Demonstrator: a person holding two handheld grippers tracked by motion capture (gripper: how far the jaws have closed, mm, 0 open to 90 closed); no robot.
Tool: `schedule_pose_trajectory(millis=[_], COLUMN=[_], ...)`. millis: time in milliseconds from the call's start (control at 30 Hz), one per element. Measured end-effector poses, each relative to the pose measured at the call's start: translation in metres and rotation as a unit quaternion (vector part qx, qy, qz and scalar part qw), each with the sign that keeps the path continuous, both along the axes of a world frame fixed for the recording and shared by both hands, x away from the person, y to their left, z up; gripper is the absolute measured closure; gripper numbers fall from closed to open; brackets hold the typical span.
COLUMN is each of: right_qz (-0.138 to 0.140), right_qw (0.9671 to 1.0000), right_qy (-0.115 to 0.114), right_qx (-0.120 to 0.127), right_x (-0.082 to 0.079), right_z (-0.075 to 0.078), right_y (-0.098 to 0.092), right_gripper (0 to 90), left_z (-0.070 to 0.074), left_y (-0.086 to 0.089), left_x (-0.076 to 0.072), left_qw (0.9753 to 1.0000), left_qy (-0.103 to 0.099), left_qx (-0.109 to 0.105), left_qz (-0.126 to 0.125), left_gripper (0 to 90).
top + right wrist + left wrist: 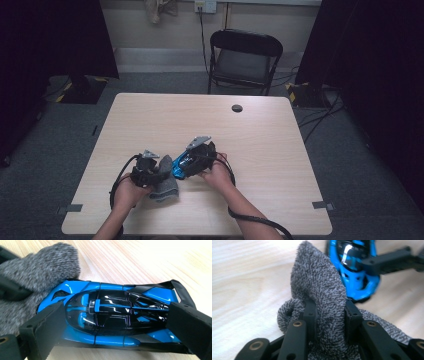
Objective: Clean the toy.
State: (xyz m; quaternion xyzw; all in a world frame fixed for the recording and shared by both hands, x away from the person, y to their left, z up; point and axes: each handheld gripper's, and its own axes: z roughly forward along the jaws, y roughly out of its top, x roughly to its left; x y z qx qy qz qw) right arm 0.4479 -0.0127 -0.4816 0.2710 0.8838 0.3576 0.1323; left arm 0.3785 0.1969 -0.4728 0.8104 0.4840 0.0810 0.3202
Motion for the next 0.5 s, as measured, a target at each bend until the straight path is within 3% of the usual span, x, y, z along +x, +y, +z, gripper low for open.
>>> schedule_pose_trajectory(millis=[267,367,500], right_qz=[-0.003,-0.004,-0.003], right_qw=[1.0000,1.0000,1.0000], right_qy=[0.001,0.003,0.002], right_qx=[-0.001,-0.005,-0.003], right_x=[0.000,0.000,0.000], right_z=[0.000,0.001,0.001], right_y=[0.001,0.002,0.001], right_gripper=[2.2,2.2,2.2], left_z=[0.001,0.001,0.001], left_y=[-0.016,-0.028,-0.044], left_x=[-0.018,-0.023,-0.024], left_qw=[0.9987,0.9970,0.9958], left_qy=[0.020,0.019,0.014], left_qx=[-0.018,-0.013,-0.012], left_qz=[-0.043,-0.074,-0.090], left_gripper=[71.0,71.1,71.1])
